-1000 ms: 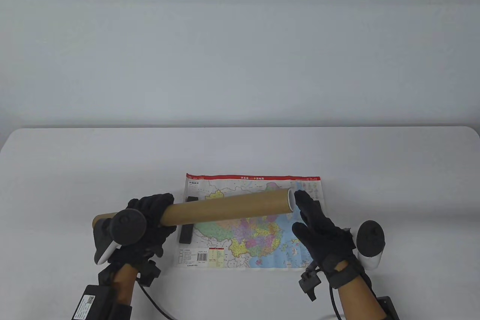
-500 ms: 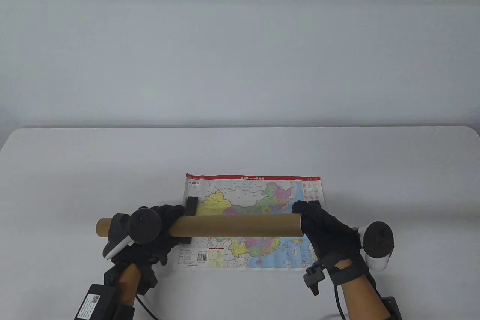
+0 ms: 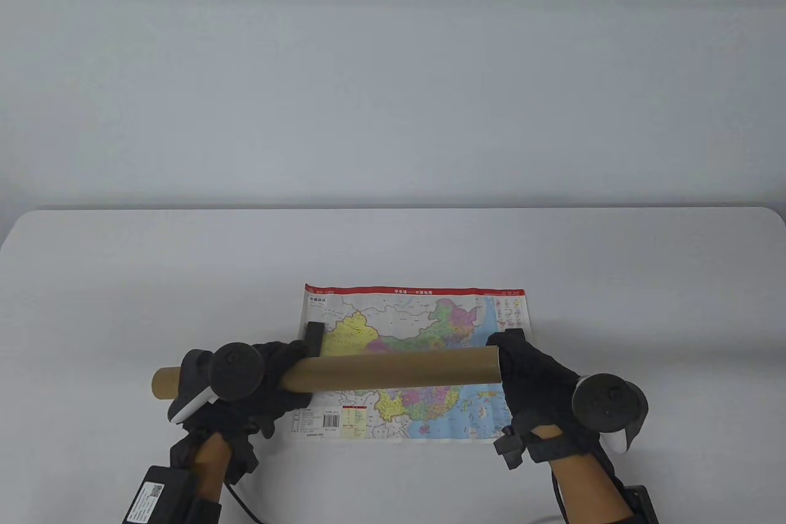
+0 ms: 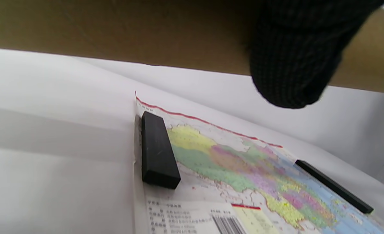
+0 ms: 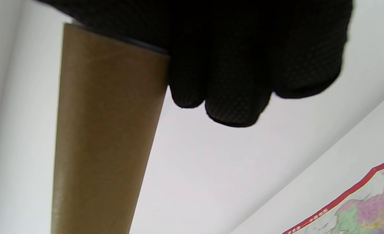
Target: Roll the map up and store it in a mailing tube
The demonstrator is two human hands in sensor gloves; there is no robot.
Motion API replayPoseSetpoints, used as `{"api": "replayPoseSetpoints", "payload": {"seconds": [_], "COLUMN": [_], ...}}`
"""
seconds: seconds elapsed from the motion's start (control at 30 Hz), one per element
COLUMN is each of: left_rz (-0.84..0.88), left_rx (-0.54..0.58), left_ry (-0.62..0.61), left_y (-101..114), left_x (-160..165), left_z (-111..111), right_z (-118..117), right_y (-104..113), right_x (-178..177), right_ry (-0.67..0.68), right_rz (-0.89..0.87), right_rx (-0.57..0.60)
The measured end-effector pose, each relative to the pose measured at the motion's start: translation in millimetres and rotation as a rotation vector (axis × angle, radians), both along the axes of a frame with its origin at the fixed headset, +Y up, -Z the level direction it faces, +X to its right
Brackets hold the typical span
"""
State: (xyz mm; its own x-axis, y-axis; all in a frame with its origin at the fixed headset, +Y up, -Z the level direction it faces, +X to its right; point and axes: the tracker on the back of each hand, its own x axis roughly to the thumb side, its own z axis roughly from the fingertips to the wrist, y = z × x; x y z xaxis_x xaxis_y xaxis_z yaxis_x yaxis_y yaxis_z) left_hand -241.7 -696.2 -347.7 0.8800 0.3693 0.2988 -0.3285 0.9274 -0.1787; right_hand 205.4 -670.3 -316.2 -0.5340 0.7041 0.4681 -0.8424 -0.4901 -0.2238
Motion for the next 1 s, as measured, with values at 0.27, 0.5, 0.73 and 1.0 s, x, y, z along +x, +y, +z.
{"api": "replayPoseSetpoints", "payload": {"seconds": [0.27, 0.5, 0.73, 1.0], "left_rz": [-0.032, -0.031, -0.014, -0.063], "left_rx": [-0.016, -0.008, -0.015, -0.054], "left_ry": [0.006, 0.121, 0.182, 0.183], "left_y": [2.2, 1.0, 0.0, -2.4], "left_x": [3.7, -11.1, -22.5, -23.3], "left_z": [0.2, -1.9, -3.0, -5.1], "right_z": [1.1, -21.9, -52.2, -54.5], "right_y": [5.3, 32.5, 25.8, -49.4], "right_x": [-1.0, 20.6, 78.8, 148.3], "right_ry": [-0.186, -0.352, -0.556, -0.651], "right_rz": [0.051, 0.263, 0.775, 0.938], "right_rx": [-0.008, -0.108, -0.269, -0.574]}}
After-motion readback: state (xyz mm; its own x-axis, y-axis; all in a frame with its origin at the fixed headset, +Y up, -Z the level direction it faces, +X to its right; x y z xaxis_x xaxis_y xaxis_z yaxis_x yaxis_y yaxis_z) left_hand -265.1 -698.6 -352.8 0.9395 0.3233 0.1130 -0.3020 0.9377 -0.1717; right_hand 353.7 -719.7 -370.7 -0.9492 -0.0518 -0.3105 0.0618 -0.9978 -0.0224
